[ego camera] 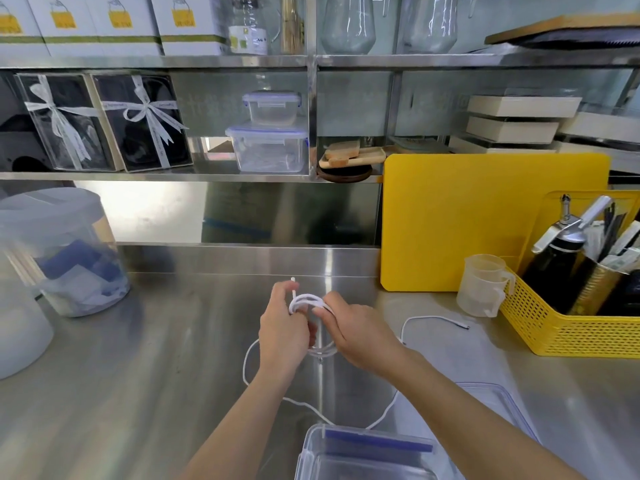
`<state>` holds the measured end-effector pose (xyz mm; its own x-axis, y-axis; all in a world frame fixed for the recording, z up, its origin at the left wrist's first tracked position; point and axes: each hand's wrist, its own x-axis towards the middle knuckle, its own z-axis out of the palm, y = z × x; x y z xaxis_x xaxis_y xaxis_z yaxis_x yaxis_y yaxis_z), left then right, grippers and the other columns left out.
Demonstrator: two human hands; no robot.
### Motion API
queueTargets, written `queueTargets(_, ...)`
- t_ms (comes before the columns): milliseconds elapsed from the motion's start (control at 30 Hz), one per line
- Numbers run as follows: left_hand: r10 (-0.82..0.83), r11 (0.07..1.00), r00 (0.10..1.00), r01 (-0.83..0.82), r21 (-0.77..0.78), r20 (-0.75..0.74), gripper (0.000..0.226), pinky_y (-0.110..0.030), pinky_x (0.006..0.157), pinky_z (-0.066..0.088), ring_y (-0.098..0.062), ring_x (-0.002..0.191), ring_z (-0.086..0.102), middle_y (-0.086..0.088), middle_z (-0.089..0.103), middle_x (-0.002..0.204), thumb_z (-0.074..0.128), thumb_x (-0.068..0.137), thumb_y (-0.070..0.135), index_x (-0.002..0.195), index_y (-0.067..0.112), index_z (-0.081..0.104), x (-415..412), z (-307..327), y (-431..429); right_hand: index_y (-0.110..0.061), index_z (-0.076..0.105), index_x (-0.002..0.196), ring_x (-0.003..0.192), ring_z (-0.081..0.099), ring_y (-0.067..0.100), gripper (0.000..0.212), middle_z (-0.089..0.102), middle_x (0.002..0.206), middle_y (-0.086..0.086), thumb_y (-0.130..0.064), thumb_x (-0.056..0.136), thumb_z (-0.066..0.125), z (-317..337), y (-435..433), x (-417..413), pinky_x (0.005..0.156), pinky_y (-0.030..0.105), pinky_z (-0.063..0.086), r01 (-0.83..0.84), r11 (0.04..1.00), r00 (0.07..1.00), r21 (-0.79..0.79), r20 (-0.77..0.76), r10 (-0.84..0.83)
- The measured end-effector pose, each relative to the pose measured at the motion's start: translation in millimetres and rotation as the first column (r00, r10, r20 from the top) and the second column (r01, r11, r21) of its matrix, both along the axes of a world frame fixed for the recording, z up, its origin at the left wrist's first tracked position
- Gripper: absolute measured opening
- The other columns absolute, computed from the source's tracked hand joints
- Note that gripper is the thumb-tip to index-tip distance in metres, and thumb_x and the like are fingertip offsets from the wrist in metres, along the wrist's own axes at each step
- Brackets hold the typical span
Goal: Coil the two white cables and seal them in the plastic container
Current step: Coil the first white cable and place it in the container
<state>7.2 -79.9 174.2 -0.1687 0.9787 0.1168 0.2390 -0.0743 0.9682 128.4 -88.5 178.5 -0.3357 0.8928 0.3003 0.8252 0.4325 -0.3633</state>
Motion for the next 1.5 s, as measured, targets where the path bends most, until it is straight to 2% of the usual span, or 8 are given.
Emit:
queueTargets(167, -0.158, 0.961, 0.883, 0.24, -0.135, 0.443, 0.038, -0.03, 0.068, 0.052, -0.021, 0.075, 0.063, -0.005, 0.071, 0.077, 0.048, 0.075, -0.022, 0.078, 0.01, 0.069, -14, -7, 5, -0.015, 0.051, 0.101, 0.083, 0.049, 0.019, 0.029, 0.065, 0.094, 0.008, -0.038, 0.096, 0.034, -6, 3, 15, 0.07, 0.026, 0.028, -0.076, 0.985, 0.993, 0.152, 0.101, 0.061)
queueTargets(367, -0.078, 0.861, 0.405, 0.488, -0.144, 0.911, 0.024, -0.051, 0.078, 0.055, -0.024, 0.085, 0.064, -0.014, 0.067, 0.081, 0.074, 0.058, 0.002, 0.079, 0.001, 0.065, -39, -9, 7, -0.023, 0.064, 0.086, 0.081, 0.044, 0.022, 0.008, 0.053, 0.087, 0.006, -0.021, 0.079, 0.066, -13, 8, 32, 0.06, 0.031, 0.036, -0.049, 0.971, 0.999, 0.233, 0.035, 0.042)
queueTargets(567, 0.22, 0.94, 0.558, 0.098, -0.327, 0.8, 0.026, -0.048, 0.087, 0.049, -0.033, 0.074, 0.059, -0.017, 0.05, 0.088, 0.043, 0.081, -0.026, 0.092, -0.002, 0.046, -17, -15, 11, -0.009, 0.066, 0.095, 0.069, 0.05, 0.02, 0.013, 0.057, 0.084, 0.011, -0.009, 0.083, 0.062, -30, 8, 23, 0.055, 0.033, 0.047, -0.022, 0.987, 0.997, 0.161, -0.065, 0.032)
queueTargets(767, 0.239, 0.855, 0.571, 0.26, -0.45, 0.785, 0.019, -0.027, 0.049, 0.057, -0.033, 0.061, 0.065, -0.022, 0.048, 0.083, 0.038, 0.079, -0.019, 0.083, -0.003, 0.048, -19, -19, 12, -0.01, 0.069, 0.085, 0.072, 0.045, 0.01, 0.023, 0.063, 0.076, 0.008, -0.002, 0.065, 0.078, -40, 2, 20, 0.059, 0.006, 0.036, 0.022, 0.962, 0.997, 0.274, -0.073, -0.001)
queueTargets(1000, 0.018, 0.827, 0.699, 0.391, -0.403, 0.715, 0.025, -0.033, 0.048, 0.059, -0.023, 0.07, 0.058, -0.018, 0.056, 0.078, 0.035, 0.087, -0.02, 0.096, -0.006, 0.054, -21, -23, 9, -0.009, 0.061, 0.105, 0.072, 0.045, 0.003, 0.024, 0.04, 0.095, -0.006, -0.006, 0.084, 0.048, -42, 2, 28, 0.065, 0.006, 0.036, 0.014, 1.0, 0.979, 0.008, -0.204, -0.012)
queueTargets(1133, -0.111, 0.832, 0.792, 0.404, -0.379, 0.6, 0.023, -0.035, 0.06, 0.056, -0.019, 0.066, 0.054, -0.013, 0.052, 0.071, 0.038, 0.088, -0.017, 0.092, -0.005, 0.057, -12, -22, 4, -0.014, 0.053, 0.118, 0.068, 0.053, 0.01, 0.037, 0.054, 0.092, -0.003, -0.027, 0.085, 0.061, -40, -2, 17, 0.059, 0.018, 0.047, 0.163, 0.973, 0.981, 0.161, -0.128, -0.143)
queueTargets(1300, -0.229, 0.883, 0.919, 0.335, -0.328, 0.321, 0.018, -0.034, 0.071, 0.055, -0.02, 0.063, 0.057, -0.01, 0.056, 0.067, 0.043, 0.093, -0.004, 0.085, 0.006, 0.056, -1, -20, -7, -0.011, 0.068, 0.096, 0.046, 0.056, 0.012, 0.056, 0.065, 0.072, 0.0, -0.019, 0.045, 0.091, -40, 2, 9, 0.037, 0.011, 0.037, 0.265, 0.923, 0.952, 0.278, 0.074, -0.296)
queueTargets(1500, -0.324, 0.94, 0.922, 0.288, -0.186, -0.212, 0.02, -0.028, 0.09, 0.039, -0.017, 0.1, 0.049, -0.005, 0.05, 0.113, 0.035, 0.098, 0.013, 0.11, 0.017, 0.051, 2, -26, -7, -0.012, 0.062, 0.104, 0.083, 0.056, 0.018, 0.017, 0.06, 0.1, 0.005, -0.01, 0.09, 0.053, -37, 5, 11, 0.076, 0.025, 0.047, 0.277, 0.954, 0.938, -0.117, -0.181, -0.294)
